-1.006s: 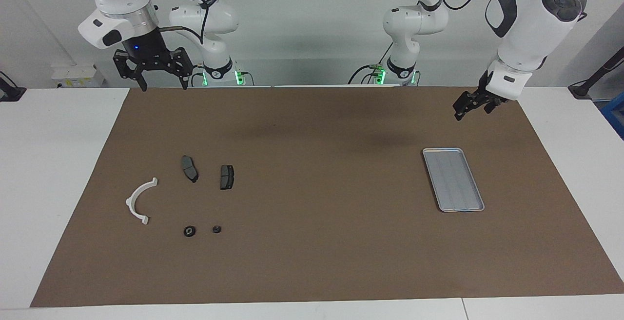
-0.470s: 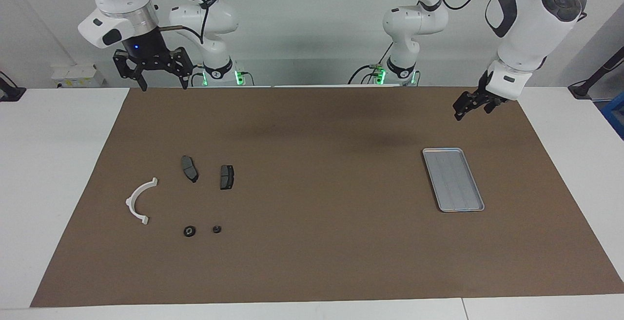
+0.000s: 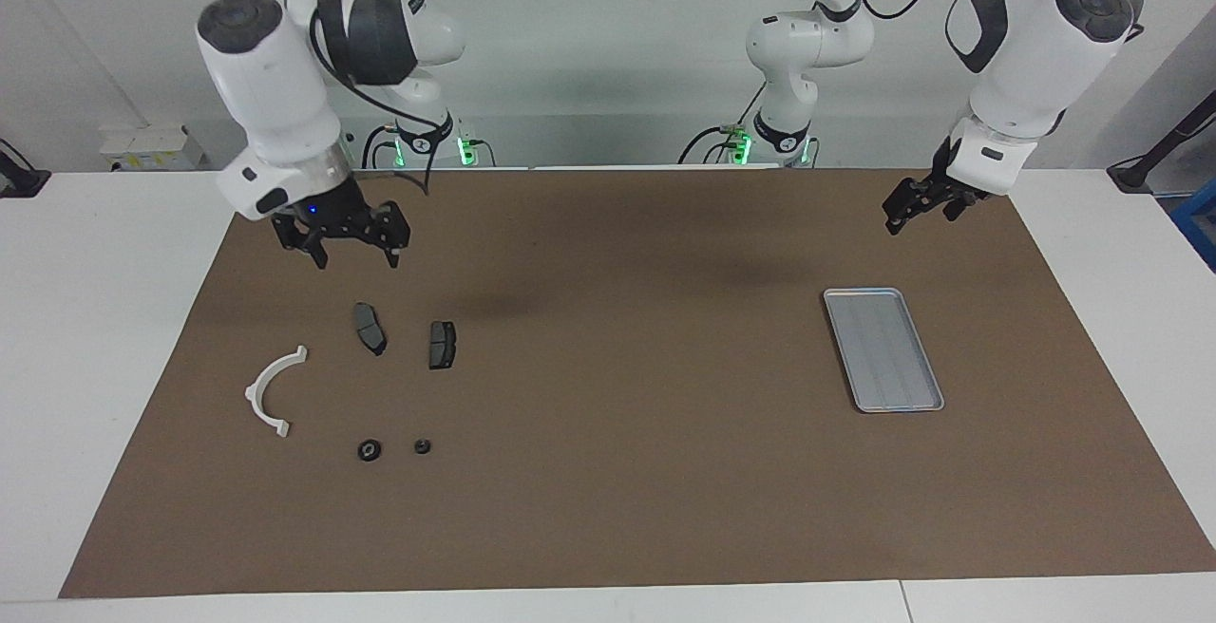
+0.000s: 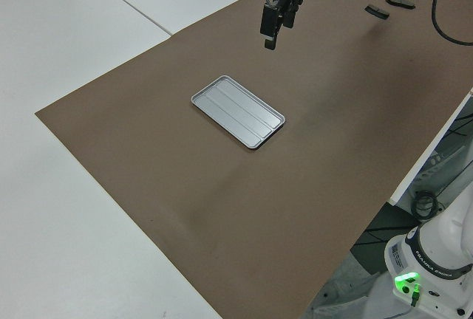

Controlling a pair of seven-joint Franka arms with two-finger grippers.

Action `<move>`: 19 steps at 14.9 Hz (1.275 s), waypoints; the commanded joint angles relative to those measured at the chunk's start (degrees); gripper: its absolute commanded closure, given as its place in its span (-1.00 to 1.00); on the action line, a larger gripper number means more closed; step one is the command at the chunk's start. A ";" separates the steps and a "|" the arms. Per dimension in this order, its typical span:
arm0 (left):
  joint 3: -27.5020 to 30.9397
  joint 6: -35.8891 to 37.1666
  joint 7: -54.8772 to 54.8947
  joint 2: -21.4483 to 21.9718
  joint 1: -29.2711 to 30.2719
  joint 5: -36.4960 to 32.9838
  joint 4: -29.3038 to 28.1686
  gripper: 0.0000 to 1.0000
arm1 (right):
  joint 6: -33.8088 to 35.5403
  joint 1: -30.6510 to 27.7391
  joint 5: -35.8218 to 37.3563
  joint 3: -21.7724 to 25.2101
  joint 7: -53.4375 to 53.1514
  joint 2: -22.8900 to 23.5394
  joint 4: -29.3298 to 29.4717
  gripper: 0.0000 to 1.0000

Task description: Pick bearing gear from pile to tray

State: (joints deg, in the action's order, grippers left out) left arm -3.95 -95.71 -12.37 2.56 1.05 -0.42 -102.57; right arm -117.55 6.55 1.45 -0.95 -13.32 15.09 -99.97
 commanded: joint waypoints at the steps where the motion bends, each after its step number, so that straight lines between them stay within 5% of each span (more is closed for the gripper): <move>1: 0.00 -0.88 0.50 1.48 0.18 0.60 -1.58 -1.00 | -5.74 -0.13 0.31 -0.10 -2.40 6.95 2.40 -1.00; 5: 0.00 -0.88 0.50 1.57 0.18 0.60 -1.58 -1.00 | -5.76 -0.04 0.75 0.07 -6.26 17.58 11.87 -1.00; 10: 0.00 -0.88 0.50 1.57 0.18 0.60 -1.49 -1.00 | -4.97 -0.04 1.54 0.25 -9.52 24.27 18.56 -1.00; 17: 0.00 -0.88 0.50 1.48 0.18 0.60 -1.49 -1.00 | -5.49 -0.13 2.33 0.07 -12.25 26.57 20.16 -0.89; 19: 0.00 -0.88 0.50 1.57 0.18 0.60 -1.49 -1.00 | -5.23 -0.13 2.33 0.07 -12.69 26.48 20.16 -0.71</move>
State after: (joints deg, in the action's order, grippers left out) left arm -3.95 -95.71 -12.37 2.56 1.05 -0.42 -102.57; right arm -123.98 6.53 2.62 -0.67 -24.24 40.39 -81.92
